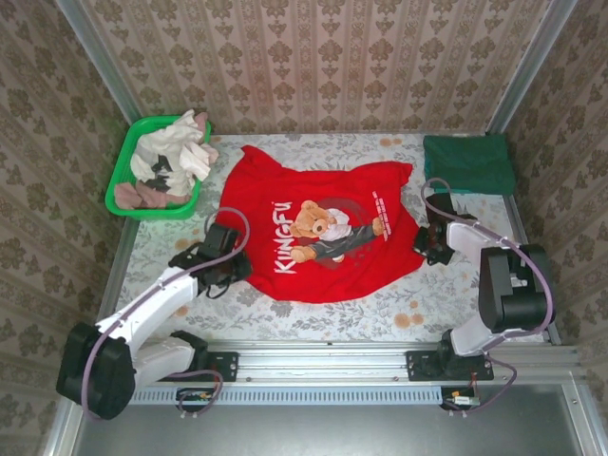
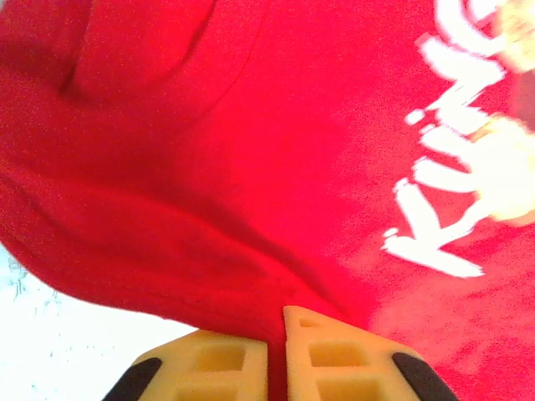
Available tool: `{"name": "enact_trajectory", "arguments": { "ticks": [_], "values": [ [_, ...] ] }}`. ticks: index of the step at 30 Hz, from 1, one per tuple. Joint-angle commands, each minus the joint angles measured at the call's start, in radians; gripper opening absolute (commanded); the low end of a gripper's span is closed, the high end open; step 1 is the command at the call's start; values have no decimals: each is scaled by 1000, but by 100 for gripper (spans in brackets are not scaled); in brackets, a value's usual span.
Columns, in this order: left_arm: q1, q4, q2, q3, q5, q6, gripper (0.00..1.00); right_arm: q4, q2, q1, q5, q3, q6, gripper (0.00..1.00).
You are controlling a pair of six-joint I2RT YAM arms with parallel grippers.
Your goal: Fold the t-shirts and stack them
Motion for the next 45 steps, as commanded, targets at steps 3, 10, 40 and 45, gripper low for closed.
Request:
{"name": "enact_trajectory", "arguments": {
  "ticks": [3, 10, 40, 45],
  "values": [
    [83, -115, 24, 246, 16, 161, 0, -127, -270, 66, 3, 126, 16, 0],
    [138, -366, 75, 732, -62, 335, 0, -314, -447, 133, 80, 447, -31, 0],
    [20, -195, 140, 264, 40, 267, 72, -146, -126, 73, 176, 299, -112, 0],
    [-259, -182, 55, 57, 40, 33, 67, -147, -197, 78, 183, 213, -105, 0]
  ]
}}
